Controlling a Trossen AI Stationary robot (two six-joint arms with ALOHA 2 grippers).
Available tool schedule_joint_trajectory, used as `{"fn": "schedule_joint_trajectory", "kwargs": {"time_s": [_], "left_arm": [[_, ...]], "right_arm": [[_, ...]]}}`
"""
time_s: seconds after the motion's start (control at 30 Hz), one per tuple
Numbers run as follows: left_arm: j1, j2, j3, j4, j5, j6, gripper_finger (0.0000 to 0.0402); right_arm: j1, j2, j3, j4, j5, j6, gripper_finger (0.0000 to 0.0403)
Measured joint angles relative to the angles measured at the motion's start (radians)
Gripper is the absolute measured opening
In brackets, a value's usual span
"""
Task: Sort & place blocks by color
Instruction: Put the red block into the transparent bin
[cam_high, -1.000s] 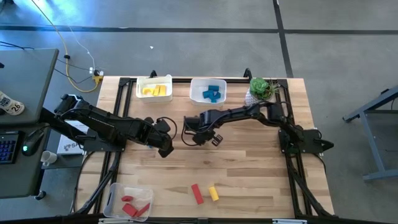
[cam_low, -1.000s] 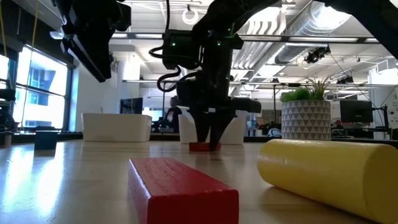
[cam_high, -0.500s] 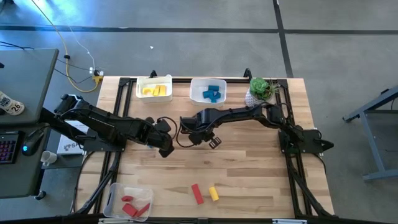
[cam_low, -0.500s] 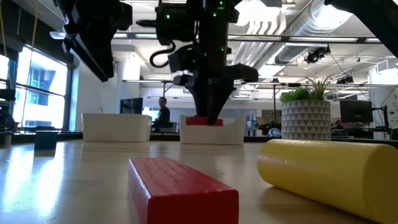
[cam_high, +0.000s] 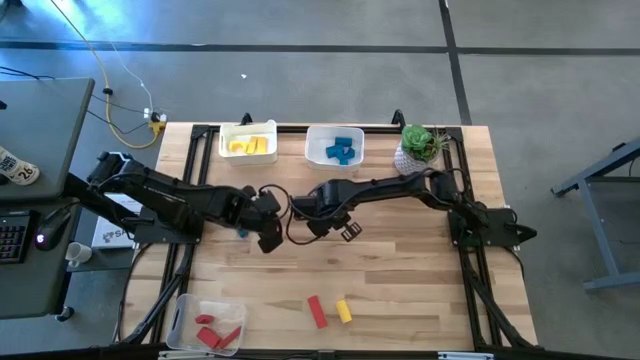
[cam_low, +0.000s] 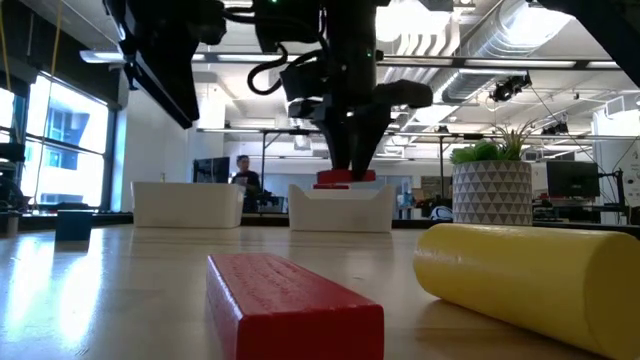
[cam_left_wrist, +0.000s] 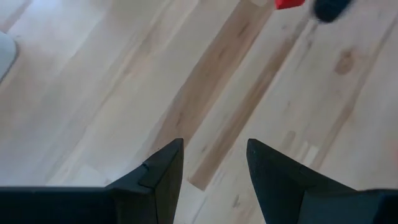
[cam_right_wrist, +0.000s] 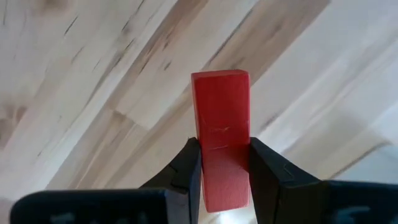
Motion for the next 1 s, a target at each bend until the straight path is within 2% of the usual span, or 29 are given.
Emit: {"fn": "schedule_joint_trajectory", "kwargs": {"time_s": [0.3,0.53,0.8,1.0], "left_arm": [[0.081,0.0,0.0,0.026,0.017,0.059,0.0165],[0.147,0.0,0.0,0.165,0.09,0.136,0.0165],[0.224,0.0,0.0,0.336,0.225,0.181,0.0165],[0.271,0.0,0.0,0.417,0.331,0.181,0.0165]], "right_arm": [[-0.007,-0.087,-0.001,-0.083,0.032,0.112,0.0075],[-0.024,-0.173,-0.001,-0.136,0.046,0.199,0.0075],[-0.028,-0.24,-0.004,-0.197,0.131,0.349,0.0075],[-0.018,-0.319,-0.173,-0.127,0.187,0.389,0.0075]]}}
